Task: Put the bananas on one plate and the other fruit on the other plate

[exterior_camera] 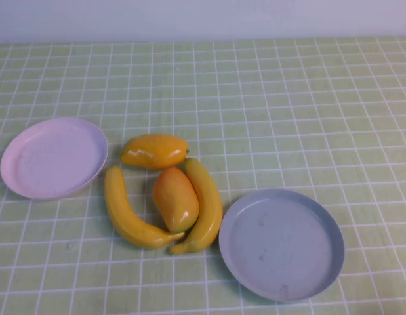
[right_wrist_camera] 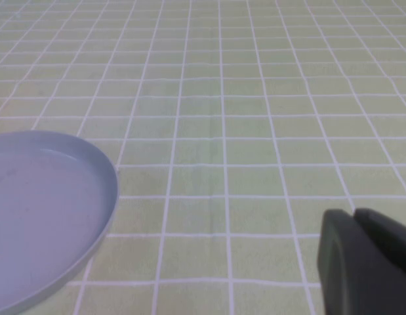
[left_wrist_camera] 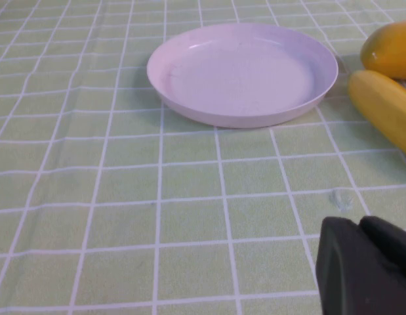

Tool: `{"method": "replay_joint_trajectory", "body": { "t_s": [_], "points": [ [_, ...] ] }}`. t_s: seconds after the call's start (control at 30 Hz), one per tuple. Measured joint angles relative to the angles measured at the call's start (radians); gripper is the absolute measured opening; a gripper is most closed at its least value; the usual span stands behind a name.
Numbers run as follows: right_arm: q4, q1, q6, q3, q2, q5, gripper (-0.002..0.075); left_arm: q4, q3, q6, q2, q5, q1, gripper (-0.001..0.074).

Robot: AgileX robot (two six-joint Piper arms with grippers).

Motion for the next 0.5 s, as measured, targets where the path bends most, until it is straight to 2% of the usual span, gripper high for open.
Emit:
{"method": "replay_joint_trajectory", "body": {
  "t_s": [0.5],
  "points": [
    [0.000,0.000,0.000,0.000,0.000,0.000,-0.0016,0.000,0.000,0.002,0.000,-0.019,0.000,0.0001]
  ]
}}
